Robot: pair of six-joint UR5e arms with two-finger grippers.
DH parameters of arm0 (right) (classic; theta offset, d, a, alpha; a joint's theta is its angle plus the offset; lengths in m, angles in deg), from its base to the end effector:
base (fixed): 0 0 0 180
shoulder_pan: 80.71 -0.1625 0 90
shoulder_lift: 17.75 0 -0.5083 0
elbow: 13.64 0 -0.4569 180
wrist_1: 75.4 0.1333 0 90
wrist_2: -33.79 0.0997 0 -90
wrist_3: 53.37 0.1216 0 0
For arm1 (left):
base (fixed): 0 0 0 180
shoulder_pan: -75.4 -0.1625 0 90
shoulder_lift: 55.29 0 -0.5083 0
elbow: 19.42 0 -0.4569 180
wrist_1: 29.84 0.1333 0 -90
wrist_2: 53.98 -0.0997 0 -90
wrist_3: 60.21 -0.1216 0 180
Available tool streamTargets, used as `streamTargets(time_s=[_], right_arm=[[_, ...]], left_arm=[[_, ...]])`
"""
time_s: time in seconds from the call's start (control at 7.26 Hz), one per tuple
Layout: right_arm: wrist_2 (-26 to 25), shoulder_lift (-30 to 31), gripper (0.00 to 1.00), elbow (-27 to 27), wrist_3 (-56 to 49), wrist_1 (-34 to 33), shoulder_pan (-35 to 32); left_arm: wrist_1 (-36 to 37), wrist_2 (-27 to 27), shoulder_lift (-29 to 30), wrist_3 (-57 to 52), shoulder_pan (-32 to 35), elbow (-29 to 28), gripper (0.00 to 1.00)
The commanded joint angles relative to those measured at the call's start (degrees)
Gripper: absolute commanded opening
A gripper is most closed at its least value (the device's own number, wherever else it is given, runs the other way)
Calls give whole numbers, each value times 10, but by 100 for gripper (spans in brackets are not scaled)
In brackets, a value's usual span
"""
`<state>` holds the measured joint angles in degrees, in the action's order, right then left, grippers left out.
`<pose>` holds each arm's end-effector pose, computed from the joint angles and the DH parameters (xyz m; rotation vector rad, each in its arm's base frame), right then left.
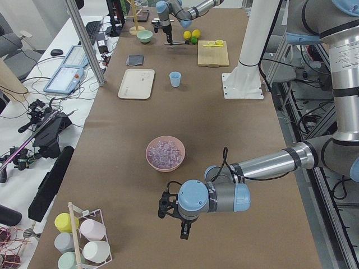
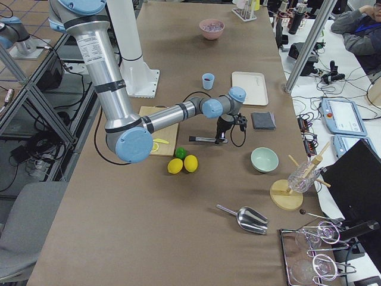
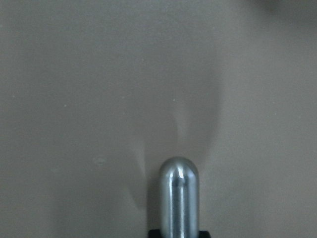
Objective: Mash ice and strawberries in cup
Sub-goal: 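Lower the muddler onto the table and open the right gripper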
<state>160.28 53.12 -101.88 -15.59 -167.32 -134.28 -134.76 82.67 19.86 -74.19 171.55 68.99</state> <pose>-0.3813 -0.6194 0.5740 -0.1741 -0.6618 -0.0632 -0.0880 -0.3983 0.8692 0.1177 0.8065 0.1182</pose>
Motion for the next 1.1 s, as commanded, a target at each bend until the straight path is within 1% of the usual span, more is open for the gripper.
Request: streamTargets(time_s=[0.0,0.28,0.41,0.55,0.96], right_arm=[[-3,-1,0,9,0,1,4],[-4,-5,0,11,-5,1,6],[-4,-7,9,11,-3,1,7],[-10,-10,99,11,0,1,8],[-12,-14,100,9,-5,2,11]], left_arm=[[-2,0,0,0,0,0,99],[-2,0,0,0,0,0,99],[-2,0,0,0,0,0,99],[-2,0,0,0,0,-1,99],[-1,-1,0,0,0,-4,99]])
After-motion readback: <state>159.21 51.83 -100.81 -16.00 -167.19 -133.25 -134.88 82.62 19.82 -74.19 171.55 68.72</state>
